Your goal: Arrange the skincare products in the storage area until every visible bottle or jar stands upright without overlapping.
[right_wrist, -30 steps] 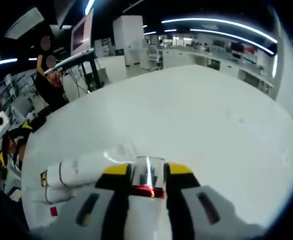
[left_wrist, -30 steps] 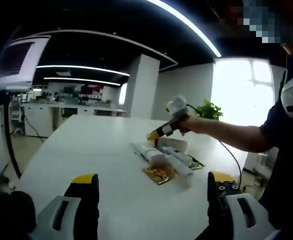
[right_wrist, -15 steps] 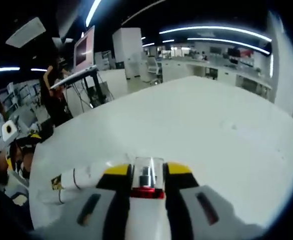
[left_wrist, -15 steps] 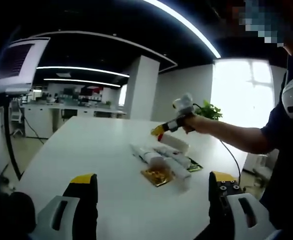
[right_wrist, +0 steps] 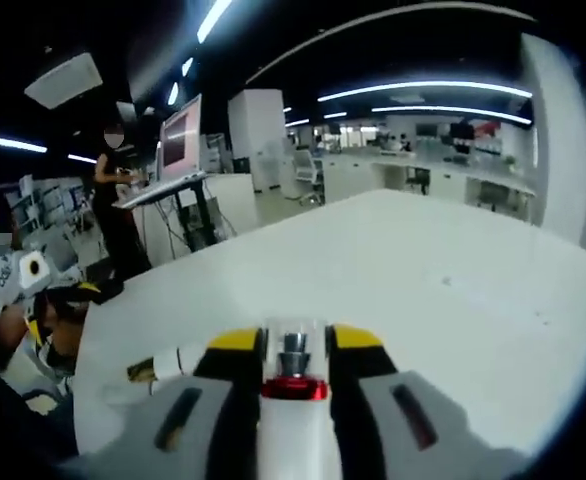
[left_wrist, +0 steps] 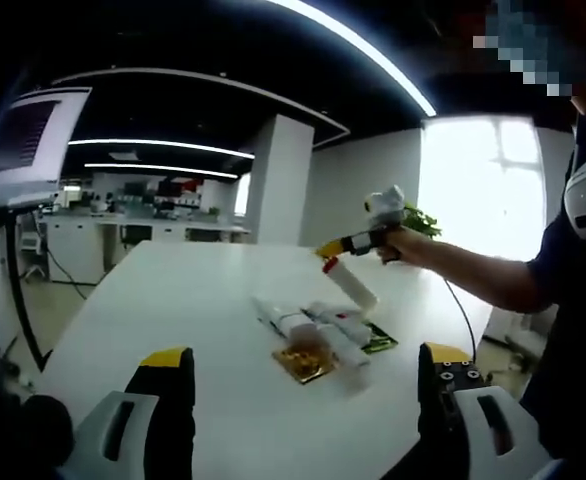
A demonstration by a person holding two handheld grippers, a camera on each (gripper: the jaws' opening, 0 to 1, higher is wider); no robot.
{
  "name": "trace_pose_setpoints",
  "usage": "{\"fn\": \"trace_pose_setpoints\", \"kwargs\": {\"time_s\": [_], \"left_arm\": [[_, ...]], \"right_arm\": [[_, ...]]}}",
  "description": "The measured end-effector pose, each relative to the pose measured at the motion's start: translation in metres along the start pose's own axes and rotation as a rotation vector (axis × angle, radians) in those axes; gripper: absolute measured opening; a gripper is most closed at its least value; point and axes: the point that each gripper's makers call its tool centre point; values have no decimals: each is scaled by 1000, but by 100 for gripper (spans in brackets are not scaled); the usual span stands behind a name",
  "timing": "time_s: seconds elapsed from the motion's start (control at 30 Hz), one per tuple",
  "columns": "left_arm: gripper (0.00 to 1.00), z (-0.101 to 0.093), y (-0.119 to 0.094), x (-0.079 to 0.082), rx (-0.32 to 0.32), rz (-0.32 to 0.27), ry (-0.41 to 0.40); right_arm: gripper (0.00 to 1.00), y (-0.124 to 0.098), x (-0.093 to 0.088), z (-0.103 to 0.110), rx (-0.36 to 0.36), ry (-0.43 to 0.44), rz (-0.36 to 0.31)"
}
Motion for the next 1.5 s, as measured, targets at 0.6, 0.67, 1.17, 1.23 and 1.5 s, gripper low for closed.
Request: {"fn": "trace_pose_setpoints", "kwargs": {"time_s": [0.6, 0.67, 1.17, 1.23, 1.5], "left_arm": [[94, -20, -2, 10, -19, 2, 48], [94, -21, -2, 10, -20, 5, 49], [94, -34, 5, 9, -40, 25, 65], [94, -34, 5, 11, -40, 23, 69], [93, -37, 7, 9, -42, 32, 67]], "right_arm": [[25, -74, 5, -1, -35, -19, -193], [25, -80, 4, -2, -41, -15, -208], [25, -115, -8, 1, -57, -32, -308], [25, -118, -10, 6, -52, -57, -320], [25, -130, -17, 15, -32, -135, -354]]}}
Point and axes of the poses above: the point that each gripper's makers call its tool centre point, and the gripper's own axes: y roughly forward along the fingers, z roughly to its left, x roughly out of its top, and after that the axes turned 5 degrees about z, right-handed
